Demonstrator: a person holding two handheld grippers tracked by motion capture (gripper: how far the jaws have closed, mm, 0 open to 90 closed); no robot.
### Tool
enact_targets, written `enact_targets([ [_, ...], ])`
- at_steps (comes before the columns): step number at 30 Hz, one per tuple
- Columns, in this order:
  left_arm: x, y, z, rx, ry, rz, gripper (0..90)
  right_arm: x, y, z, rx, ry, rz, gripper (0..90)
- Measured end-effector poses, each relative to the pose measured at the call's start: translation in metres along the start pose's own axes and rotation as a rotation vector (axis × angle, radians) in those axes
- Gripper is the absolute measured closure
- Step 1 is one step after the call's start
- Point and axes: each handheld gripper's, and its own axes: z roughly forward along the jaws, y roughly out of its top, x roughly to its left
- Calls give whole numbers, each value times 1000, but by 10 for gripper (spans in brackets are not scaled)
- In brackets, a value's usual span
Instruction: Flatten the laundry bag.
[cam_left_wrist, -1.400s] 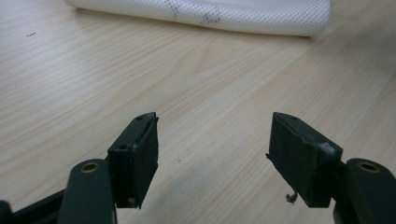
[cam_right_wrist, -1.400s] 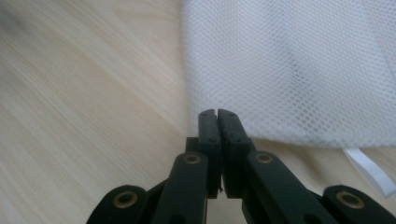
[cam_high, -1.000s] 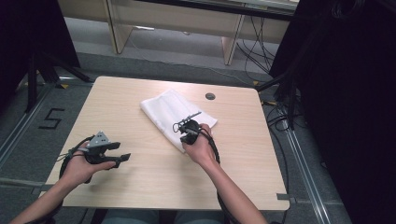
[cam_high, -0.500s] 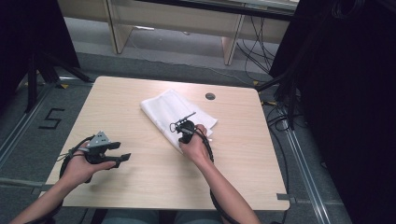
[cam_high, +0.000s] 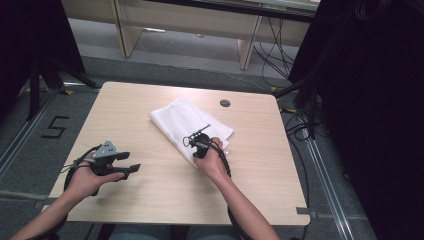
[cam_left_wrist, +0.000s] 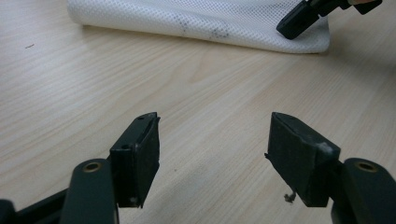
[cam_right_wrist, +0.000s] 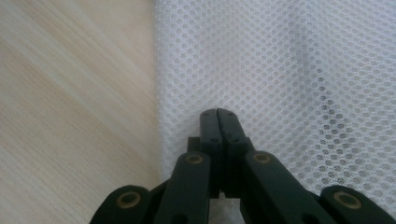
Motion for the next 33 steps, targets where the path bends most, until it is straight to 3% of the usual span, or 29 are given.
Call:
enact_targets([
  [1,0,0,0,-1,0,-1,335,1,-1,0,0,0,11,900],
  [5,0,0,-1,-6,5,-2,338,2,-8,-4,1,1,-34,900],
  [11,0,0,-1,-8,1,-1,344,7,-23,-13,19,12,-52,900],
  [15,-1,0,-1,-6,-4,-5,349,9,-39,-22,34,15,-102,900],
  [22,-2,1,-1,-1,-11,3,357,11,-60,-34,64,30,-141,900],
  [28,-6,1,-1,-4,-29,-9,385,12,-81,-49,134,57,-161,900],
  [33,-15,4,1,8,-69,19,414,4,-98,-60,230,71,-190,900],
])
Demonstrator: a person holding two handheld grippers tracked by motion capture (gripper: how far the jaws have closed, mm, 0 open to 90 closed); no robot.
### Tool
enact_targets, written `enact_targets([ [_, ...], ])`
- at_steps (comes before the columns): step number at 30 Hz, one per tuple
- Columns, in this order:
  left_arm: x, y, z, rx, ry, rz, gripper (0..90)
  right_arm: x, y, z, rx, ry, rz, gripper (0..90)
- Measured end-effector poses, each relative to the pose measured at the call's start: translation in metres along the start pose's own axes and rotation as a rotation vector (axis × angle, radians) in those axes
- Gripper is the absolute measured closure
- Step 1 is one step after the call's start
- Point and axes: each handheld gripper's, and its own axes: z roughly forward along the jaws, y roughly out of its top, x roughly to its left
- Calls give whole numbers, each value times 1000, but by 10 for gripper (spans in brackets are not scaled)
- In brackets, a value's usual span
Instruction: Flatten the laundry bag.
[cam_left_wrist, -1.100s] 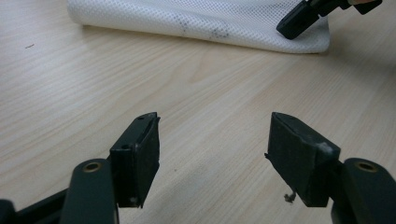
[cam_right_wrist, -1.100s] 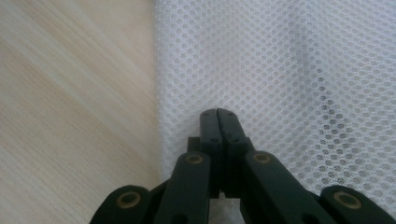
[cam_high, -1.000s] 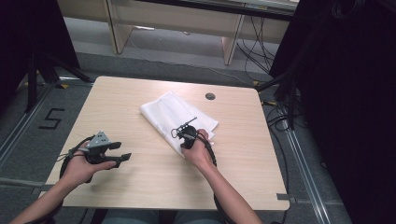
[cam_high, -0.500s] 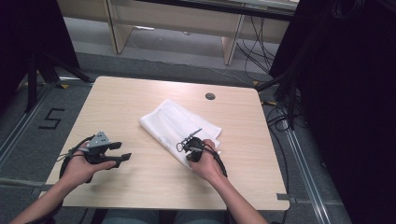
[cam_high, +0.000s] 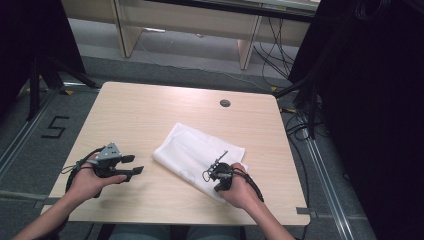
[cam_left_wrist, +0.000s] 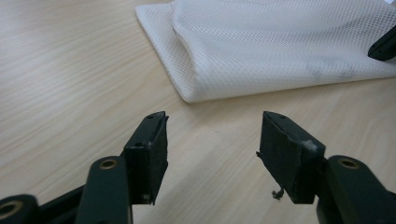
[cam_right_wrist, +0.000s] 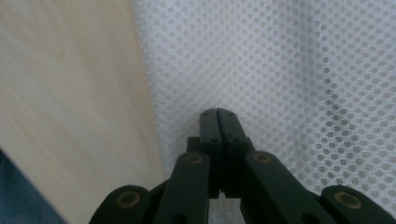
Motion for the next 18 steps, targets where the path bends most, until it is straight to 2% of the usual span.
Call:
enact_targets([
  [2,-5,0,2,3,-22,-11,427,-3,-8,-4,69,8,13,894],
  [4,-7,2,2,16,-38,20,432,-7,-14,-8,115,6,32,885],
  [6,-10,2,4,16,-42,22,435,-12,-19,-11,136,-3,34,876],
  [7,-13,2,4,17,-55,5,442,-17,-21,-17,104,-5,71,870],
  [8,-14,3,5,17,-64,7,442,-17,-21,-17,104,-5,71,870],
  [9,-15,4,6,17,-72,22,446,-21,-22,-20,73,1,62,868],
  [10,-18,4,7,7,-74,8,454,-24,-19,-28,25,-2,95,853],
  [11,-21,5,8,20,-79,11,460,-27,-16,-32,5,-3,106,850],
  [12,-22,7,9,23,-94,34,468,-29,-13,-34,-20,-15,108,844],
  [13,-26,8,11,29,-100,26,468,-29,-13,-34,-20,-15,108,844],
  [15,-32,10,14,33,-117,39,484,-36,-5,-37,-69,-30,124,817],
  [16,-34,11,16,34,-113,59,496,-38,-2,-38,-72,-34,139,807],
  [17,-38,14,17,45,-132,65,516,-43,1,-38,-92,-40,131,793],
  [18,-42,15,20,38,-136,61,539,-46,7,-37,-99,-44,154,768],
])
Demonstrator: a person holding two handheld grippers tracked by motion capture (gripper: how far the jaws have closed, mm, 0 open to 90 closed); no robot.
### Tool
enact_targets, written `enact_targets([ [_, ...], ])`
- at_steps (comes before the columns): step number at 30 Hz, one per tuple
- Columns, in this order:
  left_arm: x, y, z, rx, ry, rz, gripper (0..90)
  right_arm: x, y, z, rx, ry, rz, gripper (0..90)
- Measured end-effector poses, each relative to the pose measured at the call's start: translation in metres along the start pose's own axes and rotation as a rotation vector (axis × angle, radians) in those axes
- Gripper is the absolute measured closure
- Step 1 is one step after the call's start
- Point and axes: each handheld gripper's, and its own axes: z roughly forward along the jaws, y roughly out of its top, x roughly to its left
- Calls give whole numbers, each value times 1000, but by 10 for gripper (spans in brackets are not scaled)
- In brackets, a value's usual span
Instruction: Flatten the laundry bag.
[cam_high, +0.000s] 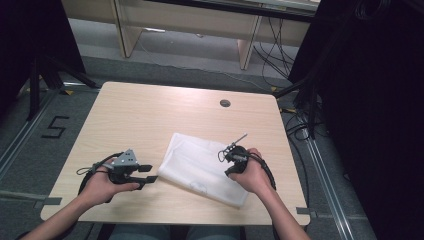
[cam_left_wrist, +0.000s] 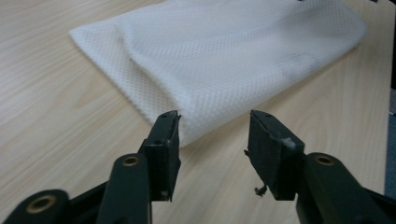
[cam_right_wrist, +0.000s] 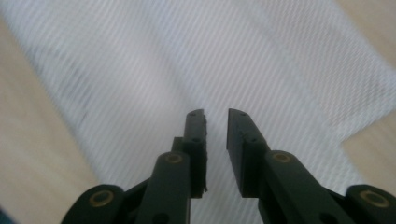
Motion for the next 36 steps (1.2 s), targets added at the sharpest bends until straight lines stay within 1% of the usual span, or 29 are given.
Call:
enact_targets([
  [1,-2,2,1,8,-6,4,560,-4,5,1,-17,-9,1,751],
  [2,-4,4,3,17,-17,27,589,-5,8,3,-19,-12,13,735],
  [3,-8,6,6,17,-18,39,613,-9,13,5,-33,-17,8,714],
  [4,-12,7,8,28,-17,24,651,-15,22,12,-44,-14,-3,670],
  [5,-15,9,11,33,-28,25,666,-17,27,15,-39,-15,2,655],
  [6,-17,10,13,45,-31,43,680,-17,27,15,-39,-15,2,655],
  [8,-22,13,18,49,-43,51,684,-21,35,23,-42,-8,-11,617],
  [9,-24,14,21,54,-44,47,683,-24,42,30,-43,-9,-20,570],
  [12,-30,15,29,69,-42,74,681,-26,47,36,-32,-14,-17,555],
  [13,-31,16,32,81,-44,104,681,-27,50,39,-30,-14,-20,550],
  [14,-33,16,34,91,-42,101,681,-28,52,42,-30,-9,-21,544],
  [16,-36,17,39,91,-50,114,681,-29,56,46,-34,-8,-22,531],
  [17,-37,18,41,89,-59,116,681,-28,58,48,-18,3,-8,518],
  [18,-39,18,43,96,-61,114,682,-29,59,50,-22,4,-29,515],
  [20,-41,19,48,99,-72,123,681,-28,62,54,-5,13,-24,513],
  [21,-41,19,50,102,-77,130,682,-28,63,55,-7,9,-35,513],
  [23,-43,20,52,108,-76,140,682,-26,65,57,-5,26,-22,515],
  [24,-43,20,53,116,-70,142,682,-27,66,58,-15,24,-38,515],
  [25,-43,20,55,106,-79,144,682,-26,67,59,-2,24,-35,513],
  [26,-44,20,56,116,-69,139,681,-27,67,61,-12,23,-42,511],
  [27,-44,20,57,108,-76,141,678,-26,67,63,-12,31,-23,508],
  [28,-45,20,58,114,-72,131,675,-27,66,64,-10,31,-23,503],
  [29,-45,19,59,114,-77,141,674,-29,66,67,-14,27,-26,498],
  [30,-45,19,61,122,-74,137,673,-29,65,68,-13,32,-18,493],
  [32,-45,18,64,125,-80,163,670,-32,65,69,-25,36,-29,497],
  [33,-46,18,65,133,-80,153,668,-30,65,69,-19,33,-6,510],
  [34,-46,18,66,128,-85,164,668,-30,66,69,-22,39,-14,537],
  [35,-48,17,67,131,-84,145,668,-29,66,69,-19,38,-19,564],
  [36,-47,18,68,137,-82,179,667,-29,66,68,-16,48,-25,593],
])
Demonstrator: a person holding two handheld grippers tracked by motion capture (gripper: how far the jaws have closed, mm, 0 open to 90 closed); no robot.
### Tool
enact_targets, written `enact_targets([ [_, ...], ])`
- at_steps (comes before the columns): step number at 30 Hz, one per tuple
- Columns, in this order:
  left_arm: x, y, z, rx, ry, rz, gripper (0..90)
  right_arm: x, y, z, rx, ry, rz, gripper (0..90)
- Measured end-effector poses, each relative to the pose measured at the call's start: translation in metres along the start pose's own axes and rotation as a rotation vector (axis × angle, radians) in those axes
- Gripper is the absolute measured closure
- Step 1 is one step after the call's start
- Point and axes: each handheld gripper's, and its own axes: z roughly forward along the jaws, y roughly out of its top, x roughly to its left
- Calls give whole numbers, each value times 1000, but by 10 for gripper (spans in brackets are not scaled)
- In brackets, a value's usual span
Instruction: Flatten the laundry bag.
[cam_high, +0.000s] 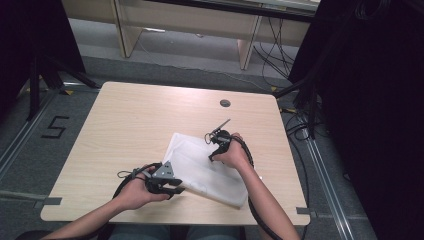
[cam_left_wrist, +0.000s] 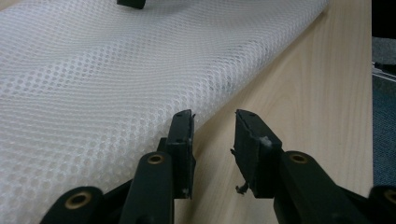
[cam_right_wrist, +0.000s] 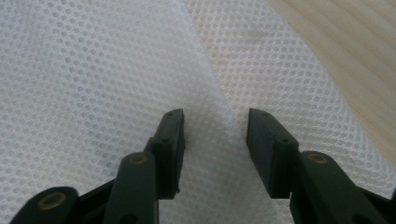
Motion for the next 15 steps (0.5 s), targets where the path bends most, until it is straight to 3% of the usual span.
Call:
enact_targets([
  [2,-2,-1,2,-8,-5,-31,668,2,1,0,8,4,-13,674],
  [6,-1,-1,2,11,2,-14,669,8,3,0,22,20,-35,830],
  [8,-2,-2,4,0,-7,-28,669,13,5,-1,37,14,-50,886],
  [15,0,-3,4,13,4,-15,671,23,13,-8,26,16,-97,893],
])
